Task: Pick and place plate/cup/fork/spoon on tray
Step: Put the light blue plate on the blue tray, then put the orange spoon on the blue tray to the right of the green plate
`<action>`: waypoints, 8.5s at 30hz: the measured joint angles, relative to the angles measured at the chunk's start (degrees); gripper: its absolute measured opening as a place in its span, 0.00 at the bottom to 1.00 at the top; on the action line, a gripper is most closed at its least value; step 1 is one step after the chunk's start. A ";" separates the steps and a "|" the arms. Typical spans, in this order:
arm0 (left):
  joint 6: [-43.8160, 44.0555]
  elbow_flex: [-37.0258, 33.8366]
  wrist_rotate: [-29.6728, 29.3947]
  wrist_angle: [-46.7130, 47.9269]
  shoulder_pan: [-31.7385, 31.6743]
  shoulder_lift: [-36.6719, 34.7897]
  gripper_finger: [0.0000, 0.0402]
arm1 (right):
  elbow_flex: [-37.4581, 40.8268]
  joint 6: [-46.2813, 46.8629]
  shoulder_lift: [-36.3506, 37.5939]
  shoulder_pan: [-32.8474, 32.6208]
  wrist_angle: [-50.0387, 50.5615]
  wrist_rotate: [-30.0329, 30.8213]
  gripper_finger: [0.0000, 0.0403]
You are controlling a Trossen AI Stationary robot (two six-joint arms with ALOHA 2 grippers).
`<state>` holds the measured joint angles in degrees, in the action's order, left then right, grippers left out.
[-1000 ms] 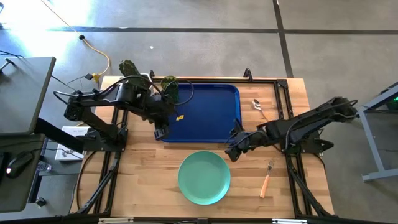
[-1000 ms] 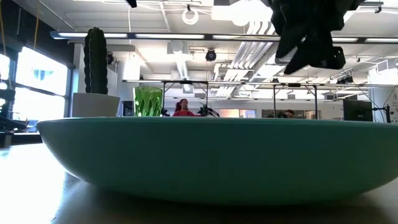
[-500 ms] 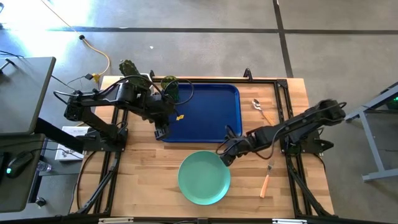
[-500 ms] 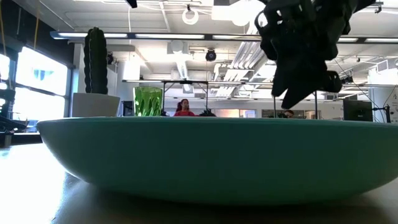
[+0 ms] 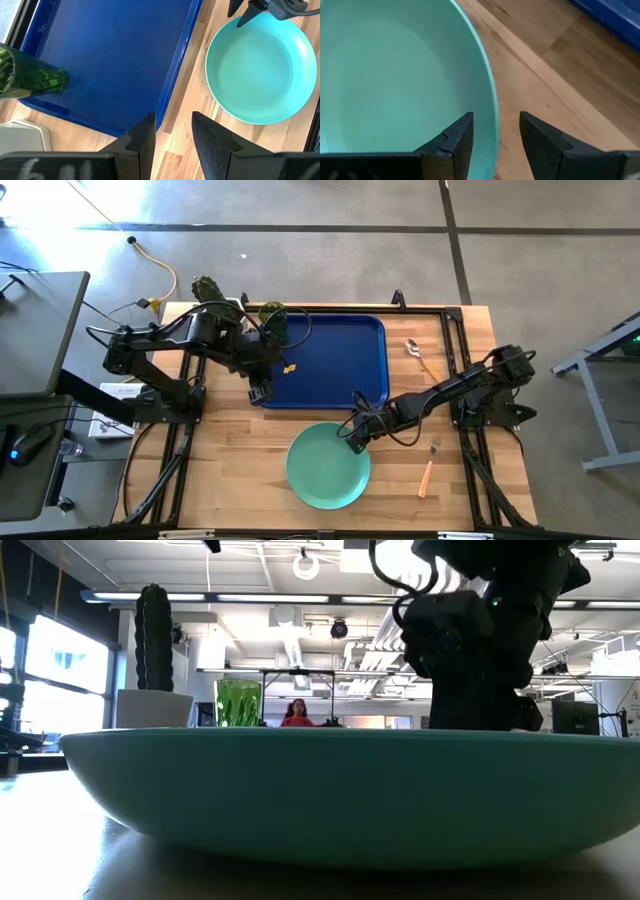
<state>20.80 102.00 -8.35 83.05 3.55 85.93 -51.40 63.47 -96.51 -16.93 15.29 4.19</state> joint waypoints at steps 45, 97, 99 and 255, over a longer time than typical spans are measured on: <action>-1.33 0.00 0.01 0.07 -0.01 0.00 0.29 | 0.04 2.43 1.22 1.35 -6.95 0.52 0.00; 1.56 -0.02 -4.49 -3.80 -14.23 0.00 0.29 | -17.22 -44.49 9.76 50.37 13.38 -13.74 0.00; 1.55 -0.02 -4.51 -3.81 -14.85 0.00 0.29 | -17.29 -44.49 8.89 50.77 14.02 -14.02 0.00; 3.10 -0.02 -7.36 -5.35 -21.35 0.00 0.29 | -20.29 -50.10 -4.67 45.78 49.19 14.99 0.27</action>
<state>23.90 101.97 -15.70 77.69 -17.80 85.93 -71.69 13.37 -101.19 28.85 64.49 19.18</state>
